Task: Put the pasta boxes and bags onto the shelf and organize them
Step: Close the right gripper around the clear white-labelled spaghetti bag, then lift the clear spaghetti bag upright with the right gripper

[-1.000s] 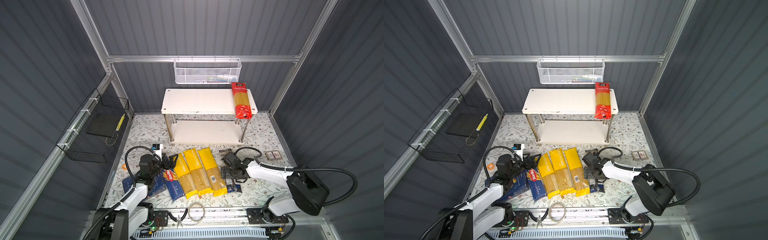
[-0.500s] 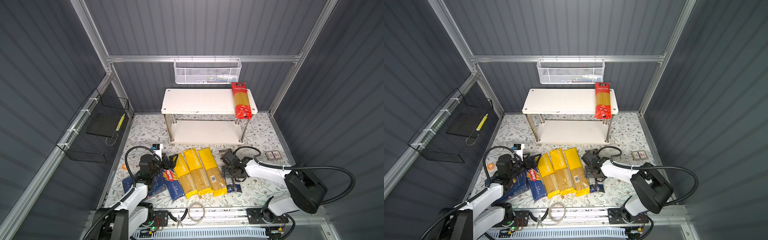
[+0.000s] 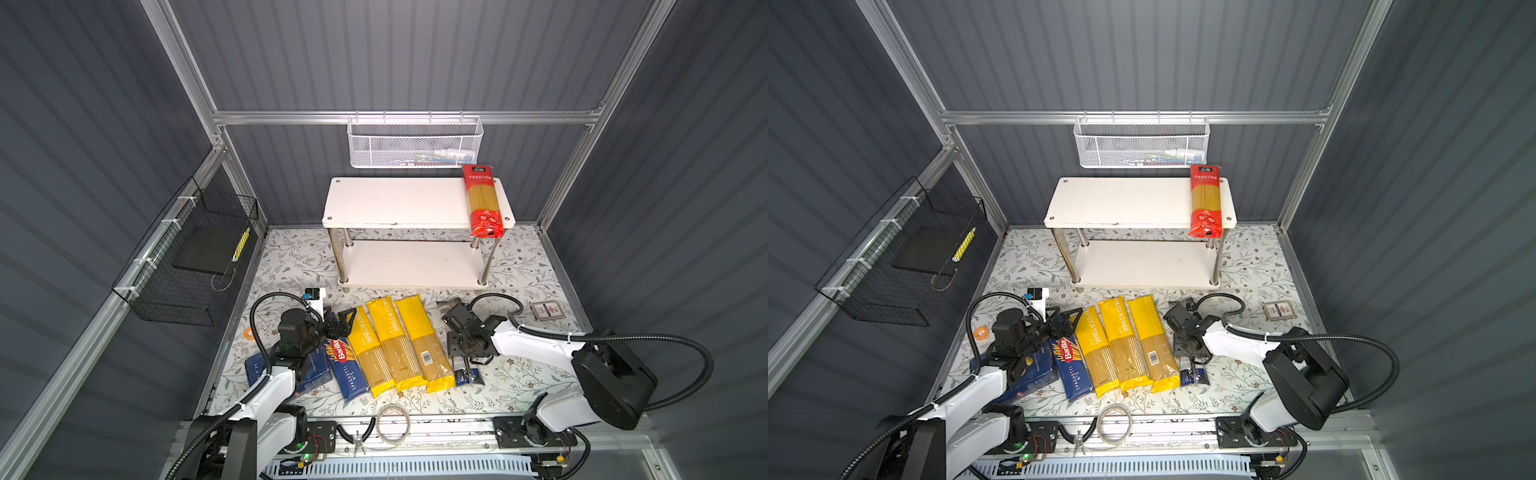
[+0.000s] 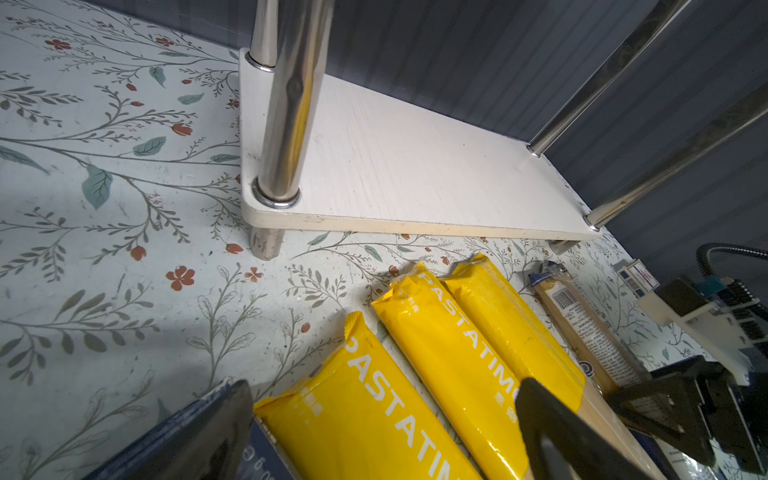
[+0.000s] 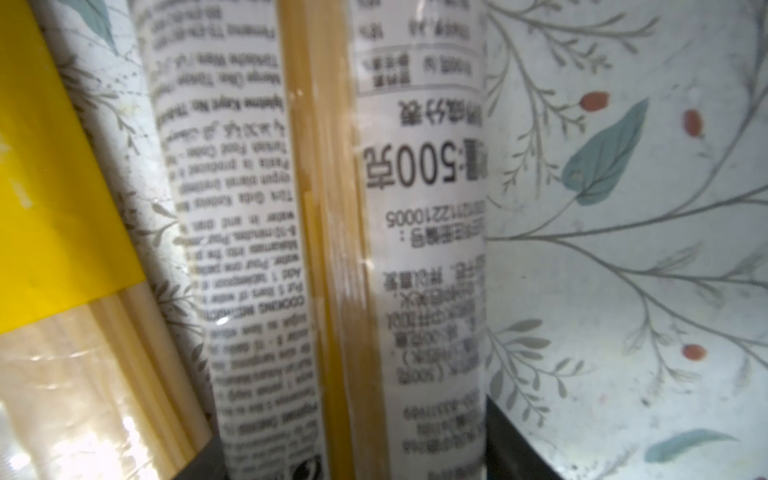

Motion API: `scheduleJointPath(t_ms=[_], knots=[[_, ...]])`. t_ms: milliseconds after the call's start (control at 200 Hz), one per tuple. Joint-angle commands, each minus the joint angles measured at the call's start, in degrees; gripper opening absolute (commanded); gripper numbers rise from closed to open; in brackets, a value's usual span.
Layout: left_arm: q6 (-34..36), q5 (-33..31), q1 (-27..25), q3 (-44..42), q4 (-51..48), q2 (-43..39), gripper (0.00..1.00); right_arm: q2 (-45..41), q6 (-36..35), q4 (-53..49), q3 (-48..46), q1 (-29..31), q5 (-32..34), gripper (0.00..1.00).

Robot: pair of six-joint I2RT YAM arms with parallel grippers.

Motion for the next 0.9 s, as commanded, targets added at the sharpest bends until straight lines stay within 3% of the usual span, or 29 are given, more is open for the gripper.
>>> scheduleJointPath(t_ms=[0, 890], knots=[[0.66, -0.29, -0.32, 1.36, -0.43, -0.51, 1.00, -0.28, 1.02, -2.46, -2.68, 0.03, -2.77, 0.59], [1.15, -0.94, -0.32, 1.19, -1.98, -2.46, 1.00, -12.93, 0.16, 0.02, -0.71, -0.32, -6.75, 0.36]])
